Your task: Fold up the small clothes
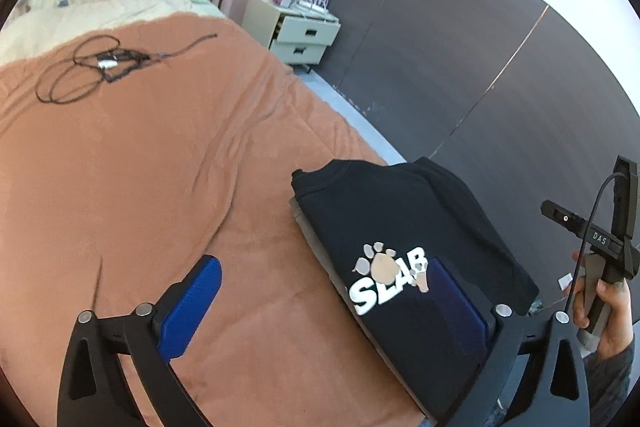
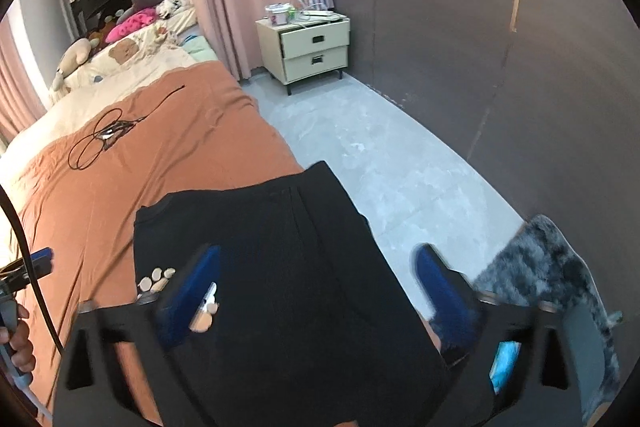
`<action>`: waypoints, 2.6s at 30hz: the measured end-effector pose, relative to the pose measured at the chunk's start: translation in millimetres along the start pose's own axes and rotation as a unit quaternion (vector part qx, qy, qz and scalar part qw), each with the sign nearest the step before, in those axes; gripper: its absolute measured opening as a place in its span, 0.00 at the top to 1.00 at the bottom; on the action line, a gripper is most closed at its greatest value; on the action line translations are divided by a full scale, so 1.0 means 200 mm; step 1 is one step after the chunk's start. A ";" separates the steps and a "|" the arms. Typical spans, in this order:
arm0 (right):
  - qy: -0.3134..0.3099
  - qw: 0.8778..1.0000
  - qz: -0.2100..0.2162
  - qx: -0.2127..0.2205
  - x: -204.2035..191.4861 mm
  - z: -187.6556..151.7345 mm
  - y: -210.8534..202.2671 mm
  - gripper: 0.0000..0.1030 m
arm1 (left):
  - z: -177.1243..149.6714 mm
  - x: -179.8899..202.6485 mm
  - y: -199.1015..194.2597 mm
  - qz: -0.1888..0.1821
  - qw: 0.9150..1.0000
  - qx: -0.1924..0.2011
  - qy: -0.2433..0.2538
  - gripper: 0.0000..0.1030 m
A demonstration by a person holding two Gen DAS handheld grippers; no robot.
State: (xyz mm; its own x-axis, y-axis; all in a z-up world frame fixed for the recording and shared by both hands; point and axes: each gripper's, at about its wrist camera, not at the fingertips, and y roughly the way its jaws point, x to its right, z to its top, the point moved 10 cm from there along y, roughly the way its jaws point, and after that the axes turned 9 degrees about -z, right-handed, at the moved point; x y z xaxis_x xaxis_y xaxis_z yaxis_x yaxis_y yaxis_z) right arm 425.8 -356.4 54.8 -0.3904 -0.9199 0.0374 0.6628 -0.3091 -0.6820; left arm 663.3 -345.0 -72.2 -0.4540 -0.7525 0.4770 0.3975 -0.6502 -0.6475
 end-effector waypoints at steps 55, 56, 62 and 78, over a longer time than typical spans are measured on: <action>-0.020 0.990 0.061 0.128 -0.13 -0.95 -1.33 0.00 | -0.94 0.48 -1.91 0.051 0.979 0.171 0.093 0.00; -0.019 0.990 0.060 0.129 -0.13 -0.98 -1.34 0.00 | -0.97 0.49 -1.93 0.053 0.979 0.173 0.096 0.00; -0.013 0.987 0.084 0.138 -0.13 -1.18 -1.36 0.00 | -1.15 0.39 -2.03 0.082 0.975 0.180 0.100 0.00; -0.049 0.979 0.104 0.166 -0.31 -1.55 -1.40 0.00 | -1.61 0.33 -2.26 0.145 0.960 0.226 0.082 0.00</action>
State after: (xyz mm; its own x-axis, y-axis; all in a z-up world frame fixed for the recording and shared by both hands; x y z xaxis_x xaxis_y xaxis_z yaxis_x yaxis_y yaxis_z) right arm 65.4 -137.9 16.7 -0.1718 -0.9851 0.0043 0.8991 -0.1586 -0.4080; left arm 195.7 -67.1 61.2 -0.3769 -0.9061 0.1923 0.8145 -0.4230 -0.3971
